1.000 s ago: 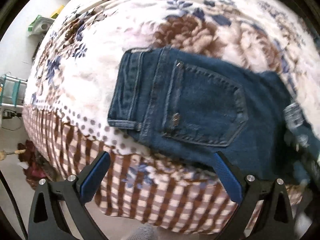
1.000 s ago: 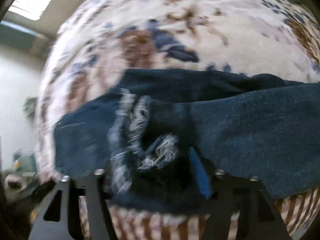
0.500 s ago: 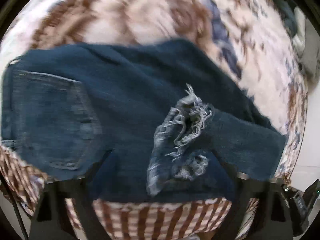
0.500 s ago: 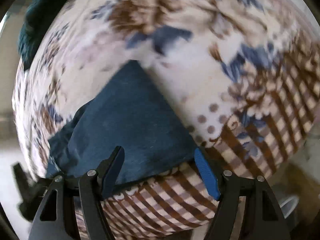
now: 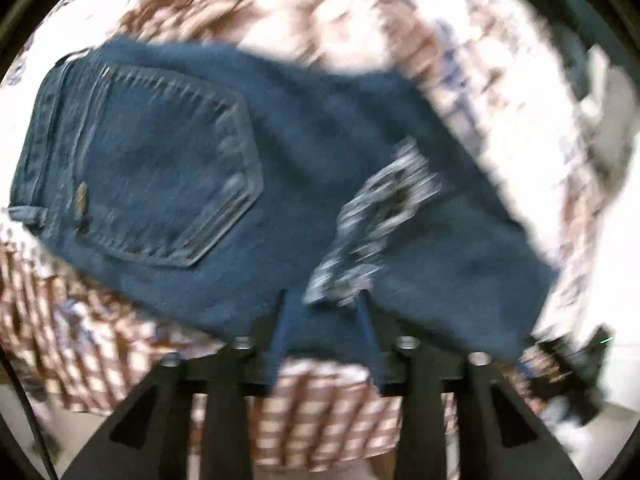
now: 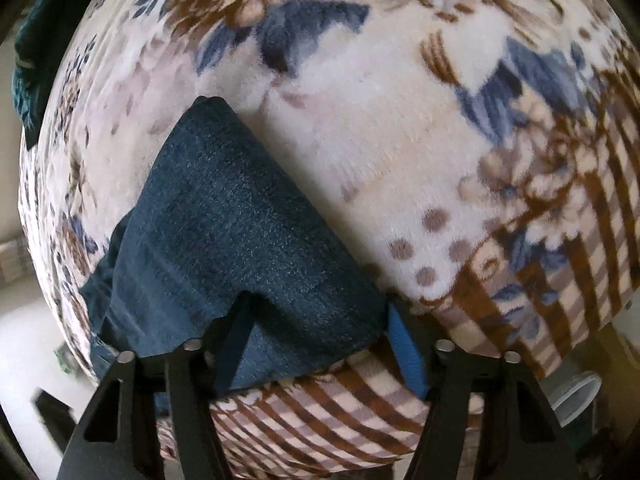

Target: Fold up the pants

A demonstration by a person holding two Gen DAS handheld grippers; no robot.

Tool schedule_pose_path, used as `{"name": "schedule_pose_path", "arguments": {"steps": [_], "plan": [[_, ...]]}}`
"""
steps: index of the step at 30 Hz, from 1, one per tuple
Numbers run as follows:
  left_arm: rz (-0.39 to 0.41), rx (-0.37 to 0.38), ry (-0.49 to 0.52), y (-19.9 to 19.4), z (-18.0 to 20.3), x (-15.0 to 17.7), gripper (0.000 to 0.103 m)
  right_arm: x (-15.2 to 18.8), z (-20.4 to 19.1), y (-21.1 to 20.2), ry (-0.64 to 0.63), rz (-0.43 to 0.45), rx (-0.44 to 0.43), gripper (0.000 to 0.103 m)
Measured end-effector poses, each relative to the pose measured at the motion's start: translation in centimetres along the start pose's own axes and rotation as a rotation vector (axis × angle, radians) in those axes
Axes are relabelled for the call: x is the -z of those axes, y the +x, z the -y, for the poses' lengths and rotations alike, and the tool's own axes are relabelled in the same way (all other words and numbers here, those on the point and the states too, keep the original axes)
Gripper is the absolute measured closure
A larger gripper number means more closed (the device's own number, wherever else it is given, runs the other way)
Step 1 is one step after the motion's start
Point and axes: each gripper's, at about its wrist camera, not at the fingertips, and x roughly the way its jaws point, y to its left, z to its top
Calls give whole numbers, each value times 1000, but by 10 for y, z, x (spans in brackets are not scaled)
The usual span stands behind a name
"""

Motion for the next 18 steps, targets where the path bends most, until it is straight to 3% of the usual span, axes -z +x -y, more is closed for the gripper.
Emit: {"name": "schedule_pose_path", "arguments": {"steps": [1, 5, 8, 10, 16, 18], "plan": [[7, 15, 6, 1, 8, -4, 39, 1, -1, -2, -8, 6, 0, 46], [-23, -38, 65, 35, 35, -25, 39, 3, 1, -8, -38, 11, 5, 48], [-11, -128, 146, 63, 45, -23, 81, 0, -2, -9, -52, 10, 14, 48], [17, -137, 192, 66, 50, -16, 97, -2, -11, -5, -46, 13, 15, 48], [28, -26, 86, 42, 35, -2, 100, -9, -12, -3, -15, 27, 10, 48], [17, -62, 103, 44, 30, 0, 100, -11, -13, -1, -15, 23, 14, 48]]}}
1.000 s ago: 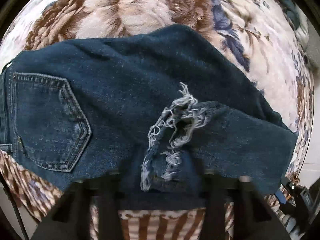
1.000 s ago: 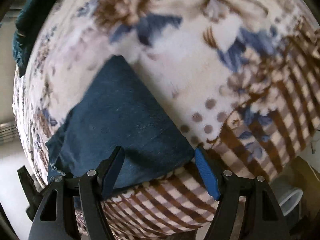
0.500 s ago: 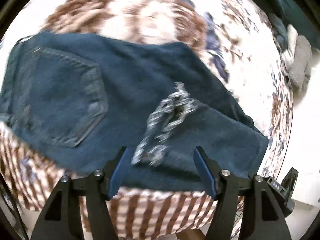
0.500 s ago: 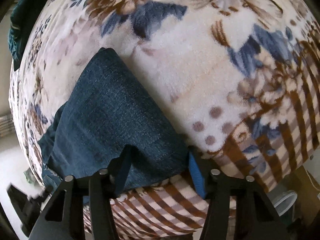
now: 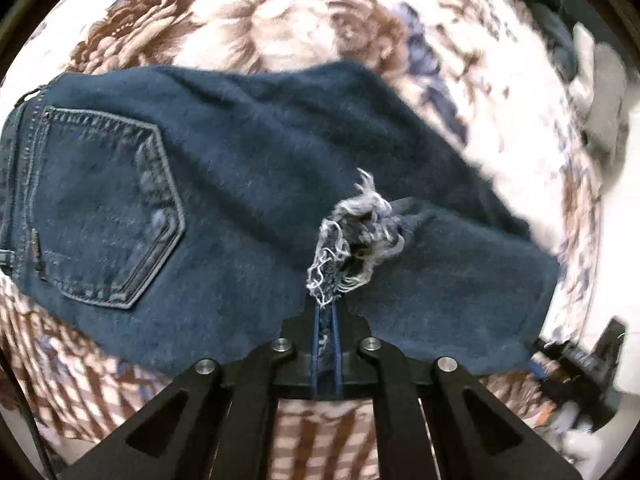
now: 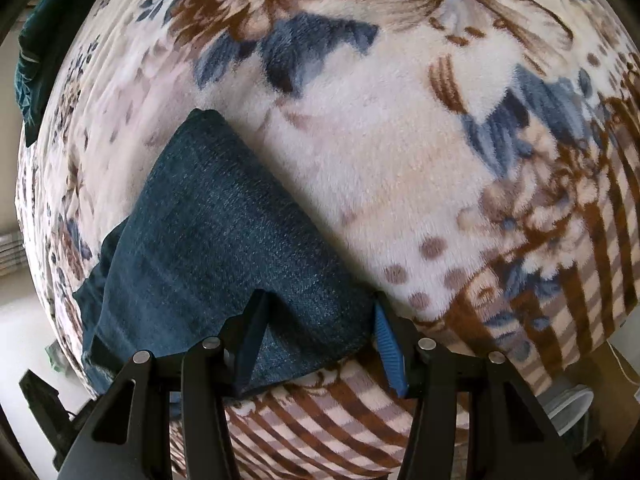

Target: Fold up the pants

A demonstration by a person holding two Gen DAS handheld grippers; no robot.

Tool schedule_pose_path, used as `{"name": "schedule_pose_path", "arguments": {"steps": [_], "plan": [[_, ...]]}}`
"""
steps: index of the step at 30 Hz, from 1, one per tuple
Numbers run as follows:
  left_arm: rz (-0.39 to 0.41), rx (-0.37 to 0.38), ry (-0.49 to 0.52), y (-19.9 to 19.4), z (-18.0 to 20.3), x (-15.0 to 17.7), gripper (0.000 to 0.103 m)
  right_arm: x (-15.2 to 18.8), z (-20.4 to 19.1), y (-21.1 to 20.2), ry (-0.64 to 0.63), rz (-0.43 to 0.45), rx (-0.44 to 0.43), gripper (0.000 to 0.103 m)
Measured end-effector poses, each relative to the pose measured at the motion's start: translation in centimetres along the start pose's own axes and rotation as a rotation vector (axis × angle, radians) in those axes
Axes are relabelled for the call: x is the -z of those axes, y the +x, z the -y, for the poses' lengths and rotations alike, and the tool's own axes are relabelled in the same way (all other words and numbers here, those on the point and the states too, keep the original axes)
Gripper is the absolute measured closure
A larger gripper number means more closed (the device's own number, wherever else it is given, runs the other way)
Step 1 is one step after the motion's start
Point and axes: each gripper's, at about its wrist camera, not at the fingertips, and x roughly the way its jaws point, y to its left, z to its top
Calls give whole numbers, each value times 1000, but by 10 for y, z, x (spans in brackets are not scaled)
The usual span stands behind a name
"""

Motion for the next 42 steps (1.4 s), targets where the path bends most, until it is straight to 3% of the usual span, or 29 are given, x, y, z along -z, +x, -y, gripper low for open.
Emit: {"name": "schedule_pose_path", "arguments": {"steps": [3, 7, 11, 12, 14, 15, 16, 19, 21, 25, 28, 29, 30, 31, 32, 33, 34, 38, 40, 42], "plan": [[-19, -47, 16, 19, -8, -1, 99, -1, -1, -1, 1, -26, -6, 47], [-34, -23, -32, -1, -20, -7, 93, -5, -4, -9, -11, -58, 6, 47], [85, 50, -74, -47, -20, -3, 84, 2, -20, -33, -69, 7, 51, 47], [104, 50, -53, -52, -14, -3, 75, 6, -28, -41, -92, 39, 64, 47], [112, 68, -4, -50, -3, -5, 70, 14, -48, -54, -153, 103, 53, 59], [107, 70, 18, -44, -2, -5, 70, 18, -59, -56, -183, 116, 30, 82], [91, 78, 44, -31, 9, -5, 70, 21, -72, -54, -221, 105, -1, 88], [20, 65, 96, 5, 22, -9, 70, 29, -102, -29, -283, 26, -72, 88], [-21, -6, 112, 18, 16, 2, 71, 33, -111, -10, -316, -23, -47, 88], [-7, 13, 172, 22, 1, 19, 71, 33, -101, 21, -284, -89, 18, 88], [-16, 23, 152, 21, 0, 16, 70, 26, -98, 30, -252, -124, 13, 87], [-18, 31, 129, 16, -3, 14, 70, 25, -100, 29, -251, -133, 19, 84], [-10, 39, 97, 11, -6, 12, 66, 26, -103, 29, -256, -141, 25, 74], [7, 52, 52, 0, -14, 12, 52, 26, -109, 25, -270, -143, 34, 56], [29, 73, 3, -11, -25, 13, 40, 28, -114, 21, -286, -134, 47, 47], [47, 83, -31, -18, -33, 15, 15, 32, -122, 14, -324, -109, 71, 37], [72, 90, -79, -29, -47, 18, 3, 35, -127, 8, -357, -86, 94, 36], [136, 72, -289, -59, -116, 34, 3, 58, -165, 7, -490, -52, 197, 36], [163, 87, -459, -64, -164, 48, 3, 71, -182, 15, -510, -80, 189, 36], [230, 134, -707, -65, -222, 68, 6, 82, -195, 22, -526, -98, 179, 36]]}}
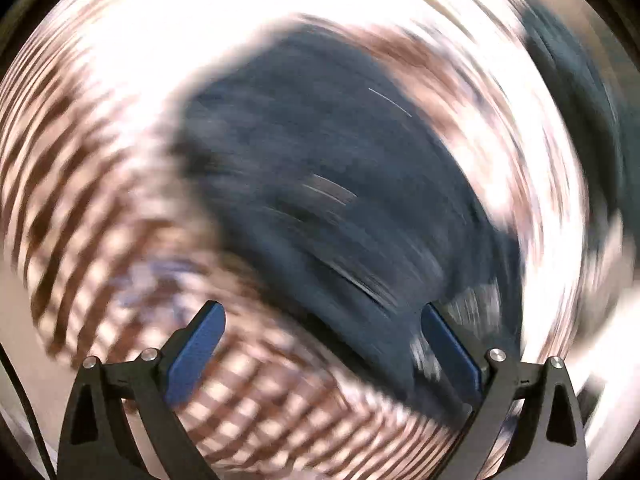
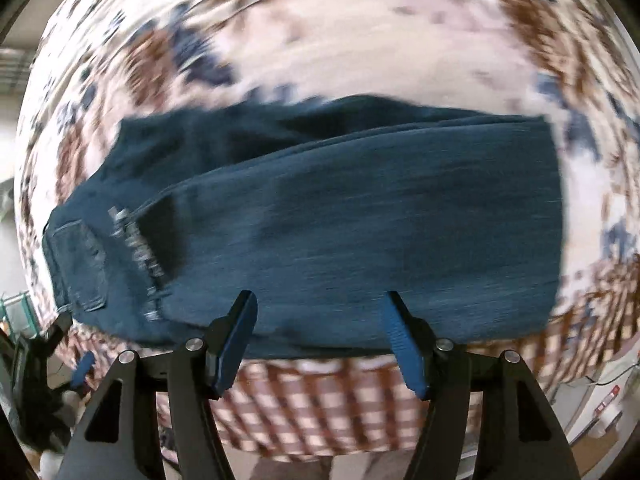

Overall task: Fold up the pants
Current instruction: 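Release the hem with the left gripper and lift both tools away, then grasp the jeans waistband with the left gripper and lift it up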

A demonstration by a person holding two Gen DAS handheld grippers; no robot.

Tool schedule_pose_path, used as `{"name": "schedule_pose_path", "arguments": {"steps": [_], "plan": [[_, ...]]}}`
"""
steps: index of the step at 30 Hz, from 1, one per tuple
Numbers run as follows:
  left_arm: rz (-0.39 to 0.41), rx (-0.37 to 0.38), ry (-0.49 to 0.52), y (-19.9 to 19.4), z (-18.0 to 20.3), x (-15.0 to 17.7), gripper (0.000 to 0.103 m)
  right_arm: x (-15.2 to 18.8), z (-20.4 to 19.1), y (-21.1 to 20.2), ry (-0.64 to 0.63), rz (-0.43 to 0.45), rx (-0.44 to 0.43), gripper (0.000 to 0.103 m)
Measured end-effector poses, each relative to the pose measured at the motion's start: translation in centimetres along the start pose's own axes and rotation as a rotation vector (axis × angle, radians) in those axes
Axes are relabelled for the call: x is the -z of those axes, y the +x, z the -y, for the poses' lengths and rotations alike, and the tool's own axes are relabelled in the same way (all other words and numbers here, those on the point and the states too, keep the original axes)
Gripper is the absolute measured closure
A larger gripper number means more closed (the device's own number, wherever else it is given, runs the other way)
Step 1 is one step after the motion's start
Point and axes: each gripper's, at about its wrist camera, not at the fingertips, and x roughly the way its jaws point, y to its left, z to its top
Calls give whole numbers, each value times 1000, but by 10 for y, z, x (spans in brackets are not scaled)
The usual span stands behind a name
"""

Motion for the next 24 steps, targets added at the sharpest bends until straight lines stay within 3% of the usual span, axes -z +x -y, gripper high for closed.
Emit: {"name": "schedule_pose_path", "arguments": {"steps": [3, 7, 12, 15, 17, 22, 24], "plan": [[34, 55, -149, 4, -44, -27, 48, 1, -30, 8, -28, -10, -5, 36], [34, 135, -256, 19, -73, -50, 46, 0, -57, 18, -63, -12, 19, 36], [43, 136, -206, 30, -62, -57, 37, -10, -82, 26, -95, -12, 49, 36], [67, 144, -217, 25, -62, -56, 39, -11, -88, 25, -102, -17, 52, 36], [113, 162, -219, 23, -64, -54, 48, -11, -89, 23, -106, -18, 57, 36], [106, 252, -294, 32, -86, -61, 43, -20, -91, 23, -94, -26, 41, 36], [136, 224, -285, 27, -83, -62, 51, -22, -85, 23, -93, -35, 34, 36]]}}
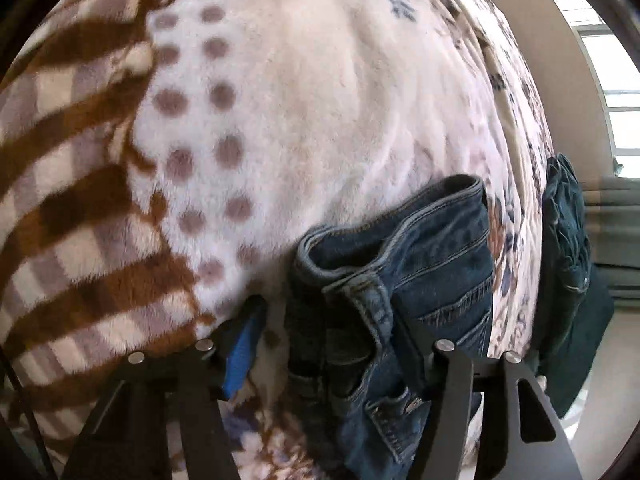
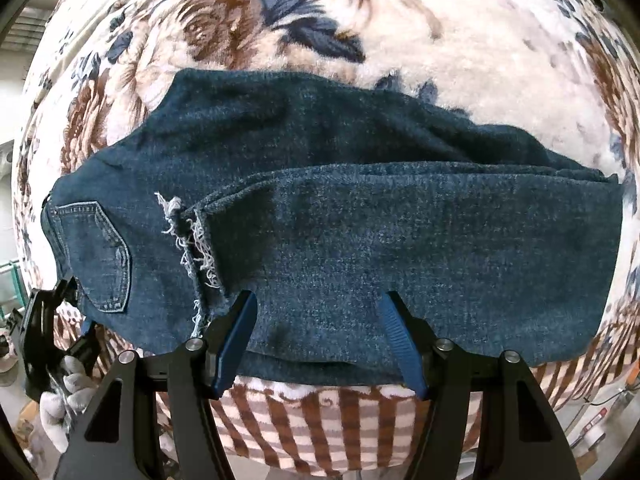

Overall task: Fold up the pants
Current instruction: 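Grasp the jeans waistband with the left gripper and lift it up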

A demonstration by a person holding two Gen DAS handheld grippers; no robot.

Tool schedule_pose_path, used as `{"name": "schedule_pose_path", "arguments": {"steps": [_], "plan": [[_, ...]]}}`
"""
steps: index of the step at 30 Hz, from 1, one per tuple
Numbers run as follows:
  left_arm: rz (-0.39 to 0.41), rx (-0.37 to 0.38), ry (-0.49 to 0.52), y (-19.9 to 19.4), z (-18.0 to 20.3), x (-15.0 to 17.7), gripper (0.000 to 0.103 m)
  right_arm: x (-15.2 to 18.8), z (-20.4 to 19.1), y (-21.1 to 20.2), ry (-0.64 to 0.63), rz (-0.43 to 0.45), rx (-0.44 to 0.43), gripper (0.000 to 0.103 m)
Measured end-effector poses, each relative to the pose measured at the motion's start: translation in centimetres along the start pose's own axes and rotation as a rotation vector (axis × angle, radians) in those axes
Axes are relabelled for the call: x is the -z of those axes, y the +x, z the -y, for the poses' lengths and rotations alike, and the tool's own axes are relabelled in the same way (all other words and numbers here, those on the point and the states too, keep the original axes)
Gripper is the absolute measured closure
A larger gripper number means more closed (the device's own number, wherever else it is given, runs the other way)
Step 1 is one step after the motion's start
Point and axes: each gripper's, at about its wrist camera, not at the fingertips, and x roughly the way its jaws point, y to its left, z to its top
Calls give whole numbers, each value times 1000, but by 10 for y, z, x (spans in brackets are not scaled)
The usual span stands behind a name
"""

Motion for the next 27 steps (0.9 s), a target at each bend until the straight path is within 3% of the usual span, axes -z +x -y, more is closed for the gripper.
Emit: {"name": "schedule_pose_path", "arguments": {"steps": [1, 3, 7, 8, 10, 12, 15, 19, 21, 23, 26, 27], "plan": [[37, -21, 51, -4, 11, 4, 65, -1, 7, 0, -4, -2, 0, 36], [92, -75, 178, -14, 35, 14, 71, 1, 10, 2, -12, -3, 3, 36], [150, -75, 324, -24, 61, 22, 71, 2, 10, 10, 1, -18, -6, 36], [126, -67, 302, -19, 54, 17, 69, 2, 11, 10, 2, -19, -7, 36], [55, -45, 206, 4, 39, 1, 57, 2, 12, 10, 1, -20, -9, 36], [18, -7, 151, 18, 26, -8, 56, 1, 13, 10, 5, -21, -14, 36], [39, -27, 190, 18, 37, -6, 59, -6, 20, 4, 3, -12, -8, 36], [117, -114, 304, -1, 60, 9, 71, -14, 30, -3, 2, 2, 64, 36], [170, -235, 426, -11, 85, 26, 76, -18, 36, -3, -11, 8, 139, 36], [246, -286, 586, -25, 115, 49, 77, -20, 42, -3, -29, 22, 192, 36], [298, -284, 722, -40, 143, 74, 78, -23, 51, -5, -39, 29, 224, 34], [301, -282, 752, -43, 151, 79, 79, -24, 54, -6, -42, 31, 229, 25]]}}
